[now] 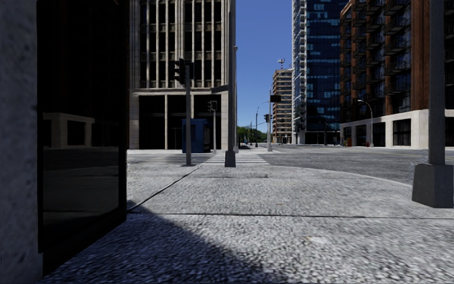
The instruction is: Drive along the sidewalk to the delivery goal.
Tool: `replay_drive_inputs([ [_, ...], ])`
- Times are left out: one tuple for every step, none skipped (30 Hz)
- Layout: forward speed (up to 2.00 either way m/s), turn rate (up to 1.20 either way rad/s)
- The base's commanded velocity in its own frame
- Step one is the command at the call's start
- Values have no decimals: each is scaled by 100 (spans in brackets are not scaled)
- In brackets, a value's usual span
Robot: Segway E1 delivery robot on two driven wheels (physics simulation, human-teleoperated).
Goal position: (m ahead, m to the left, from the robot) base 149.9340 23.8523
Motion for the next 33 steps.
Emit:
replay_drive_inputs([
  [176, 19],
  [176, 19],
  [176, 21],
  [176, 24],
  [176, 25],
  [176, 27],
  [176, 27],
  [176, 28],
  [176, 28],
  [176, 28],
  [176, 28],
  [176, 28],
  [176, 28],
  [176, 28],
  [176, 28],
  [176, 29],
  [176, 29],
  [176, 29],
  [176, 29],
  [176, 29],
  [176, 29],
  [176, 29],
  [176, 29],
  [176, 29],
  [176, 29],
  [176, 29],
  [176, 29],
  [176, 29],
  [176, 29],
  [176, 29],
  [176, 29],
  [176, 29],
  [176, 29],
])
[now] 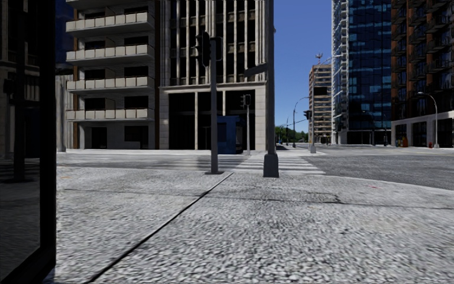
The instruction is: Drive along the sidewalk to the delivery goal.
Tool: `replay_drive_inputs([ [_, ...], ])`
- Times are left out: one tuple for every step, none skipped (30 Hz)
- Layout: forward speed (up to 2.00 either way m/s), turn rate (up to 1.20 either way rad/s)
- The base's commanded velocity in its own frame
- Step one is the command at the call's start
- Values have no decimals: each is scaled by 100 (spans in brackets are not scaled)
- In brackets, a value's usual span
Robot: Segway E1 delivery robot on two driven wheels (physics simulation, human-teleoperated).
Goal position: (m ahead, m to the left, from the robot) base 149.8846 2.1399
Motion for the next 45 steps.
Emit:
replay_drive_inputs([
  [176, 29],
  [176, 29],
  [176, 29],
  [176, 29],
  [176, 29],
  [176, 29],
  [176, 29],
  [176, 29],
  [176, 27],
  [176, 26],
  [176, 22],
  [176, 22],
  [176, 16],
  [176, 0],
  [176, 0],
  [176, 0],
  [176, 0],
  [176, 0],
  [176, 0],
  [176, 0],
  [176, 0],
  [176, 0],
  [176, 0],
  [176, 0],
  [177, 0],
  [177, 0],
  [177, 0],
  [177, 0],
  [175, 0],
  [171, -16],
  [168, -35],
  [168, -35],
  [165, -40],
  [164, -43],
  [163, -43],
  [163, -43],
  [163, -44],
  [163, -44],
  [163, -44],
  [163, -44],
  [163, -33],
  [163, -17],
  [163, -13],
  [163, -10],
  [163, -10],
])
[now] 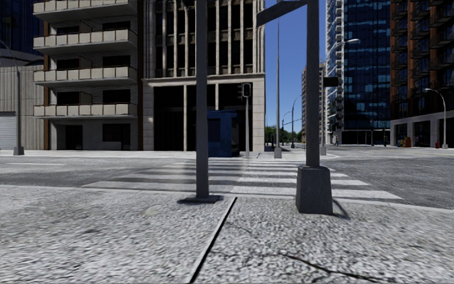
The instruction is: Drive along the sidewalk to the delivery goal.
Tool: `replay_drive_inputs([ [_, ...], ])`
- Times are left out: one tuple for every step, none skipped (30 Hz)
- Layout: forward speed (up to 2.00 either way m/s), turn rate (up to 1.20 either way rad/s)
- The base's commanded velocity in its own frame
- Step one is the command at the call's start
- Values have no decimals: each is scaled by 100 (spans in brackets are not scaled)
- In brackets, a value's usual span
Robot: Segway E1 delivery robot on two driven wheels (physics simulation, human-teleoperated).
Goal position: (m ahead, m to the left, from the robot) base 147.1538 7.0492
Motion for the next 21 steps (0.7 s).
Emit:
replay_drive_inputs([
  [163, -2],
  [163, 0],
  [163, 0],
  [163, 0],
  [163, 0],
  [163, -2],
  [159, -17],
  [159, -17],
  [154, -27],
  [149, -41],
  [148, -47],
  [148, -47],
  [147, -48],
  [147, -48],
  [147, -49],
  [147, -49],
  [146, -41],
  [146, -15],
  [146, 0],
  [146, 0],
  [146, 0],
])
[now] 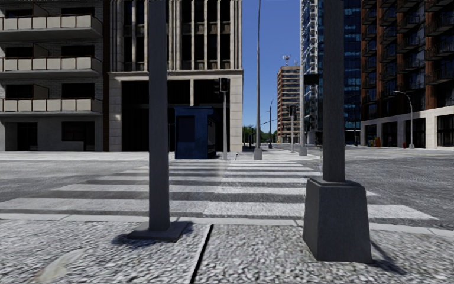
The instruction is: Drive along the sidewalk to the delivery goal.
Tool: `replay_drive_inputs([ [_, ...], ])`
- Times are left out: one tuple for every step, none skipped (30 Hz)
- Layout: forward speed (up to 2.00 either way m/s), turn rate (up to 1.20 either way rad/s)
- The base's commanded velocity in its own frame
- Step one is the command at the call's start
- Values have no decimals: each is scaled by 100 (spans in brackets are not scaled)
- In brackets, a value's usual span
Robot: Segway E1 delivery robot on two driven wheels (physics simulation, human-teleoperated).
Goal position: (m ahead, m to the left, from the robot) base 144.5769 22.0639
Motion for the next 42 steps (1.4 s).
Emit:
replay_drive_inputs([
  [146, 0],
  [146, 0],
  [146, 0],
  [146, 0],
  [146, 0],
  [146, 0],
  [146, 0],
  [146, 0],
  [146, 0],
  [146, 0],
  [146, 0],
  [146, 0],
  [146, -2],
  [146, -2],
  [146, -16],
  [144, -32],
  [138, -42],
  [138, -42],
  [136, -45],
  [136, -46],
  [136, -46],
  [136, -46],
  [136, -46],
  [136, -46],
  [135, -46],
  [135, -46],
  [135, -33],
  [135, -6],
  [135, 0],
  [135, 0],
  [135, 0],
  [135, 0],
  [135, 0],
  [135, 0],
  [135, 0],
  [135, 0],
  [135, 0],
  [135, 0],
  [135, 0],
  [135, 0],
  [135, 0],
  [135, 0],
])
